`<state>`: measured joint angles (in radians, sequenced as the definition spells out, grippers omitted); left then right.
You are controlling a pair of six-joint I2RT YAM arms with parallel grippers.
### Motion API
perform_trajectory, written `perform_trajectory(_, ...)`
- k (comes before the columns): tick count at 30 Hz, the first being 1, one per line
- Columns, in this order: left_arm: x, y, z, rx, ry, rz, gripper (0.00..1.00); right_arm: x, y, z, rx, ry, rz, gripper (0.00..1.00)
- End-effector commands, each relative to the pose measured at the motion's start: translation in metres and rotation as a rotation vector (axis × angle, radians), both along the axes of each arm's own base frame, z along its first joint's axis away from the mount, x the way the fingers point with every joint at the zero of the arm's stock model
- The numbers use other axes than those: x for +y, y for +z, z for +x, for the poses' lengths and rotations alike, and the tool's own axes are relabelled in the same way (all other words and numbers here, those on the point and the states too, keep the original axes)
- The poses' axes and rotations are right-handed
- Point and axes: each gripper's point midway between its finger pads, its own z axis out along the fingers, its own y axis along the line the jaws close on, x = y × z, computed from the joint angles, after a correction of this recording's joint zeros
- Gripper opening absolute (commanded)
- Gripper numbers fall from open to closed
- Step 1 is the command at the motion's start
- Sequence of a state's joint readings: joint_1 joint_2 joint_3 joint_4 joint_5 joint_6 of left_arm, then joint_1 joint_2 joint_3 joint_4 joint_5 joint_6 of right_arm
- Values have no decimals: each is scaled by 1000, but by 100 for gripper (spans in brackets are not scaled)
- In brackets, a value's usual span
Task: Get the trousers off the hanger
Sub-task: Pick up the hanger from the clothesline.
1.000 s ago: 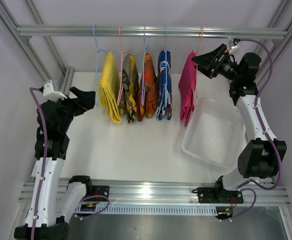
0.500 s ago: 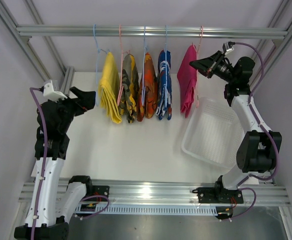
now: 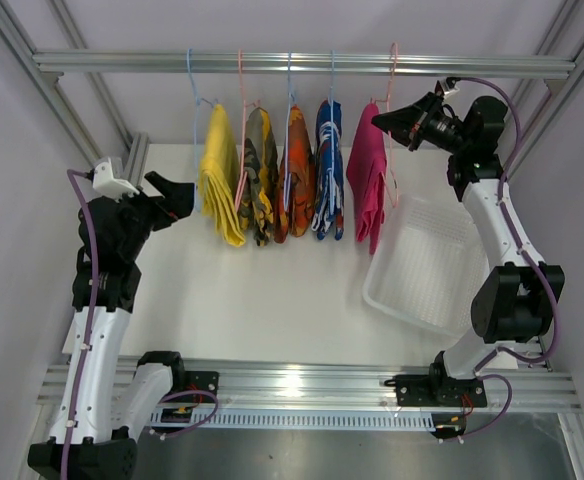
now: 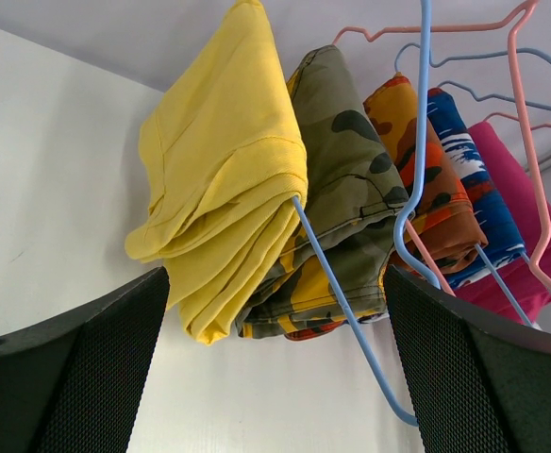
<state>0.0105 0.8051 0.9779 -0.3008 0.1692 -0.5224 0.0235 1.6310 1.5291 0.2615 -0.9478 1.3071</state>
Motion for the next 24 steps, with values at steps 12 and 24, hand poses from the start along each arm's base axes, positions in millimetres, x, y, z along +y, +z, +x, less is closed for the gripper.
perform_trajectory(12, -2, 11, -1, -43, -16, 12, 99, -12, 153, -58, -541, -121, 49, 0)
perform_trajectory(24, -2, 12, -2, -43, -16, 12, 99, -23, 148, -93, -546, -250, 27, 0)
